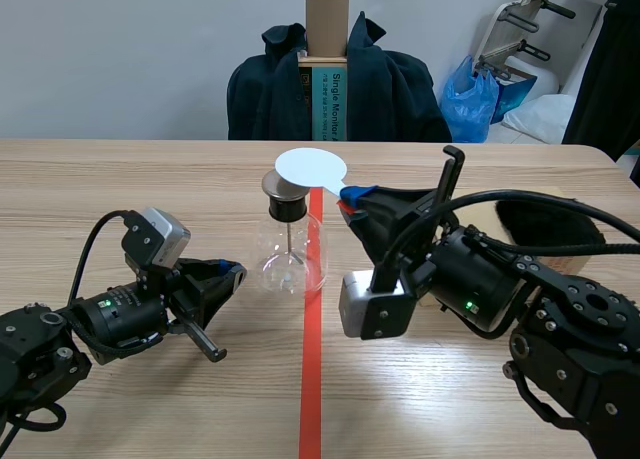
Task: Do the electroscope experiment.
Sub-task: 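Move the plate toward and away from the electroscope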
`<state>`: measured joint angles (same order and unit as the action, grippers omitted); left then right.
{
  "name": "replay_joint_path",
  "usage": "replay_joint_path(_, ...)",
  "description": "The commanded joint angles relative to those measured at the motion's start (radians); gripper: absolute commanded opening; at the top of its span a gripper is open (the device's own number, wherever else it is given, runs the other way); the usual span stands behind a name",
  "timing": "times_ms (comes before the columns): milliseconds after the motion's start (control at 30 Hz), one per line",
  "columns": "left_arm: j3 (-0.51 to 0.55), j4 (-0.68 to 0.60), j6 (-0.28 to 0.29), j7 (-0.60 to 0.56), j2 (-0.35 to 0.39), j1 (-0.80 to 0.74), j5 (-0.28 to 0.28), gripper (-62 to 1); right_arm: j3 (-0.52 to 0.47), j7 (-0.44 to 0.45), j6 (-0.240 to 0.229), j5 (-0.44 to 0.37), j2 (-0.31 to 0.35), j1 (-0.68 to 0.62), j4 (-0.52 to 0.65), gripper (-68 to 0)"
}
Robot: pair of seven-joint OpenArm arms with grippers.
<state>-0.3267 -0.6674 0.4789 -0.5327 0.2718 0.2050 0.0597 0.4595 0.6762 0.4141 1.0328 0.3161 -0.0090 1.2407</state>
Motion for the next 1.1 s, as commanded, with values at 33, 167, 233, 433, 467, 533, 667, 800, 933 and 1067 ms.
replay_joint_path(33,0.010,-0.018,0.002,-0.023,0.006,0.008,-0.011,-57.7,-0.013,-0.042,0.015,-0.007,0.005,0.026,0.008,-66.7)
replay_joint_path(167,0.014,-0.018,0.002,-0.025,0.006,0.008,-0.011,-57.7,-0.013,-0.132,0.019,-0.007,0.005,0.026,0.008,-66.7)
replay_joint_path(233,0.014,-0.018,0.002,-0.025,0.006,0.008,-0.011,-57.7,-0.013,-0.186,0.019,-0.007,0.005,0.026,0.008,-66.7)
replay_joint_path(433,0.014,-0.018,0.002,-0.025,0.006,0.008,-0.011,-57.7,-0.013,-0.320,0.019,-0.007,0.006,0.026,0.008,-66.7)
replay_joint_path(467,0.014,-0.018,0.002,-0.025,0.006,0.008,-0.011,-57.7,-0.013,-0.337,0.019,-0.007,0.006,0.026,0.008,-66.7)
replay_joint_path(533,0.014,-0.018,0.002,-0.025,0.006,0.008,-0.011,-57.7,-0.013,-0.369,0.019,-0.007,0.006,0.026,0.008,-66.7)
replay_joint_path(667,0.014,-0.020,0.002,-0.026,0.006,0.008,-0.011,-57.7,-0.013,-0.412,0.021,-0.007,0.006,0.022,0.008,-66.7)
replay_joint_path(800,0.014,-0.020,0.002,-0.029,0.006,0.008,-0.011,-57.7,-0.018,-0.428,0.058,-0.007,0.016,0.006,0.008,-66.7)
replay_joint_path(933,0.014,-0.020,0.002,-0.029,0.006,0.008,-0.011,-57.7,-0.041,-0.428,0.174,-0.008,0.045,-0.025,0.008,-66.7)
replay_joint_path(1067,0.014,-0.020,0.002,-0.029,0.006,0.008,-0.011,-57.7,-0.095,-0.451,0.285,-0.016,0.105,-0.047,0.024,-66.7)
